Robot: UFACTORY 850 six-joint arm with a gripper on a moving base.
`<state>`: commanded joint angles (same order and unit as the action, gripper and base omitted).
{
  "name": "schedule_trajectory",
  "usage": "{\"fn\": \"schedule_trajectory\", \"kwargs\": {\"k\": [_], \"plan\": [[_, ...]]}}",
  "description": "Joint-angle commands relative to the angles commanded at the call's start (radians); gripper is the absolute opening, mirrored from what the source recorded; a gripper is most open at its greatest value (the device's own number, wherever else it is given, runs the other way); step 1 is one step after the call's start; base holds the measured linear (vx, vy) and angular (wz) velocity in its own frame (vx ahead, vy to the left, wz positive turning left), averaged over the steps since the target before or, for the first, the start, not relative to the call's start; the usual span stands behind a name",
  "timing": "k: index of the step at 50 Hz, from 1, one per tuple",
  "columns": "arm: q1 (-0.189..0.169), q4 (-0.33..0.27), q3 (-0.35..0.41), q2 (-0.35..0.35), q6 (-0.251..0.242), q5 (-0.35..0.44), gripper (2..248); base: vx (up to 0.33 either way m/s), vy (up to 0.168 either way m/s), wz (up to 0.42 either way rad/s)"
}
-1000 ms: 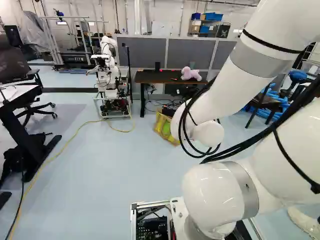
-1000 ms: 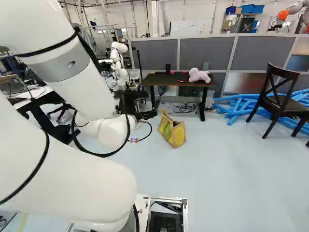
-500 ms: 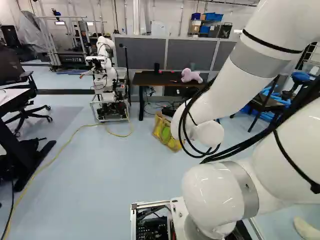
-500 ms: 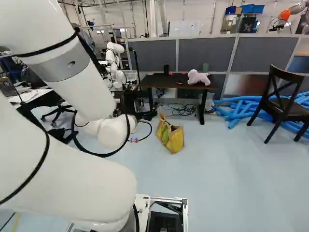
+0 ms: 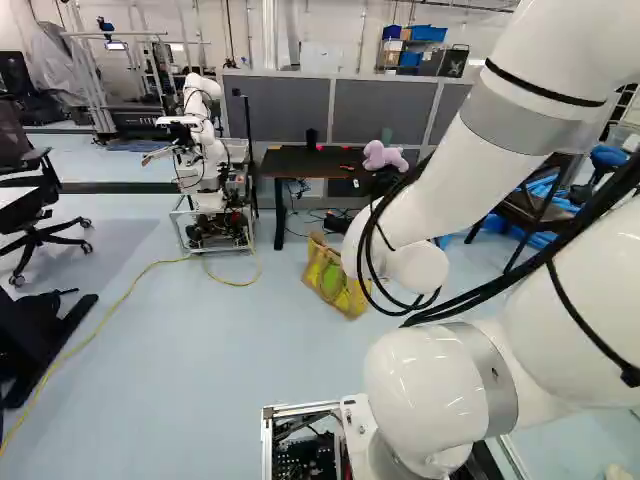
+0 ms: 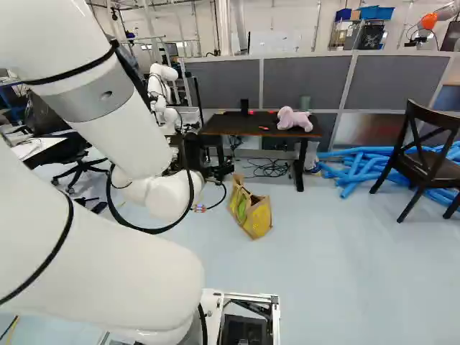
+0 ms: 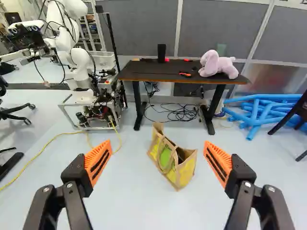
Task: Pick up the bag on the ground and place it on the table
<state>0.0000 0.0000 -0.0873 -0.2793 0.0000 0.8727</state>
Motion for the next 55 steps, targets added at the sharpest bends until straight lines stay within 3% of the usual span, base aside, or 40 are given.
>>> {"fn": "schedule_trajectory", "kwargs": {"k": [55], "plan": [[0.000, 0.000, 0.000, 0.000, 0.000, 0.000, 247, 0.210, -0.013, -0.012]]}}
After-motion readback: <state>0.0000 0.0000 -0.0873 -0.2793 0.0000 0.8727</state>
